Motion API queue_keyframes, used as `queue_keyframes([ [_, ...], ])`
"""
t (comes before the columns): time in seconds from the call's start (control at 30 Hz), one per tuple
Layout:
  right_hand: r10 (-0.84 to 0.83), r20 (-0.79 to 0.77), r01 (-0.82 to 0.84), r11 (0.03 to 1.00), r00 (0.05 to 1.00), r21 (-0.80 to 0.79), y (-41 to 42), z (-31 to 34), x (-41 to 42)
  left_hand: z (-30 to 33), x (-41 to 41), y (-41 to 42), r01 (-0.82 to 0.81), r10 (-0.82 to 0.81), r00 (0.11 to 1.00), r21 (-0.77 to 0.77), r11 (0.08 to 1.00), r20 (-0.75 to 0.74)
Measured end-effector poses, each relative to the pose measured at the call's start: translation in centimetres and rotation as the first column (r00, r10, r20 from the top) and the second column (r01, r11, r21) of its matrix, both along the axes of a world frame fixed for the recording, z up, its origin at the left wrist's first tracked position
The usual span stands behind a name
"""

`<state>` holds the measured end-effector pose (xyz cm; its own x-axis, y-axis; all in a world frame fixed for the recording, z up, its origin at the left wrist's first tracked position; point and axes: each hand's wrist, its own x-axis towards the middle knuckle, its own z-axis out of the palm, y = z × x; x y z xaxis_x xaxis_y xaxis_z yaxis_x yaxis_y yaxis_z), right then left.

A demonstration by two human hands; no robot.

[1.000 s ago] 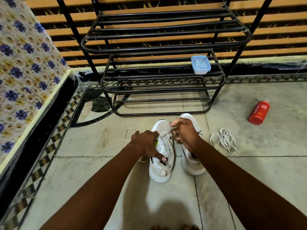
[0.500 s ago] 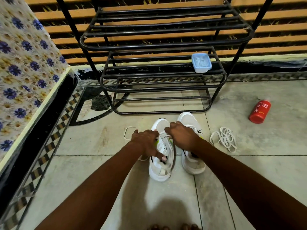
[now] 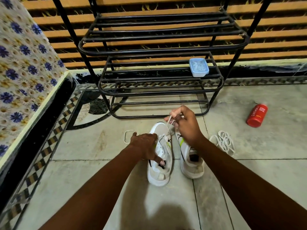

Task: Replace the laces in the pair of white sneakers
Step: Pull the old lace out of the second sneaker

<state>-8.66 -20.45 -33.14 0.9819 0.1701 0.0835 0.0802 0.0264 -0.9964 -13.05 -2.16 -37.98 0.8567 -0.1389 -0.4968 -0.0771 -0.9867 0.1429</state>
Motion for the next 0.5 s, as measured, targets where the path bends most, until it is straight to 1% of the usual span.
queue_keyframes([
  [0.03, 0.031, -0.099, -0.025, 0.998, 0.995, 0.066, 0.2, -0.3, -0.5, -0.1, 0.0, 0.0, -0.002, 0.002, 1.000, -0.002, 1.000, 0.004],
  [0.07, 0.046, -0.114, -0.045, 0.999, 0.992, 0.014, 0.3, -0.8, -0.8, -0.1, 0.0, 0.1, -0.005, 0.005, 1.000, 0.001, 1.000, 0.003],
  [0.1, 0.072, -0.056, -0.080, 0.985, 0.996, -0.152, 0.2, -1.2, -0.8, -0.1, 0.1, 0.1, -0.008, 0.008, 1.000, 0.004, 1.000, -0.001],
  [0.13, 0.156, 0.053, -0.124, 0.916, 0.986, -0.381, -0.2, -1.7, -0.5, -0.1, 0.1, 0.0, -0.009, 0.009, 1.000, 0.008, 1.000, -0.007],
  [0.17, 0.280, 0.125, -0.157, 0.794, 0.952, -0.588, -0.6, -1.9, -0.1, -0.1, 0.1, 0.0, -0.010, 0.010, 1.000, 0.014, 1.000, -0.015],
  [0.2, 0.401, 0.140, -0.173, 0.650, 0.905, -0.740, -0.8, -1.9, 0.3, 0.0, 0.1, -0.1, -0.008, 0.009, 1.000, 0.020, 1.000, -0.021],
  [0.23, 0.495, 0.111, -0.193, 0.522, 0.862, -0.831, -1.1, -1.9, 0.5, 0.1, 0.1, -0.1, -0.004, 0.005, 1.000, 0.024, 1.000, -0.025],
  [0.3, 0.608, 0.014, -0.234, 0.326, 0.794, -0.916, -1.1, -2.2, 0.2, 0.2, 0.0, -0.1, -0.003, 0.004, 1.000, 0.018, 1.000, -0.017],
  [0.37, 0.671, -0.009, -0.150, 0.153, 0.741, -0.977, -0.6, -2.5, -0.2, 0.2, -0.1, -0.1, -0.007, 0.007, 1.000, 0.009, 1.000, -0.007],
  [0.43, 0.688, 0.010, -0.042, 0.058, 0.726, -0.997, 0.0, -2.4, -0.3, 0.3, -0.1, -0.1, -0.008, 0.009, 1.000, 0.015, 1.000, -0.024],
  [0.47, 0.686, 0.029, 0.001, 0.042, 0.727, -0.999, 0.3, -2.1, -0.3, 0.4, -0.1, -0.2, -0.012, 0.012, 0.999, 0.021, 1.000, -0.031],
  [0.5, 0.676, 0.070, 0.031, 0.069, 0.734, -0.997, 0.3, -1.8, -0.2, 0.5, -0.1, -0.3, -0.013, 0.014, 0.999, 0.027, 1.000, -0.032],
])
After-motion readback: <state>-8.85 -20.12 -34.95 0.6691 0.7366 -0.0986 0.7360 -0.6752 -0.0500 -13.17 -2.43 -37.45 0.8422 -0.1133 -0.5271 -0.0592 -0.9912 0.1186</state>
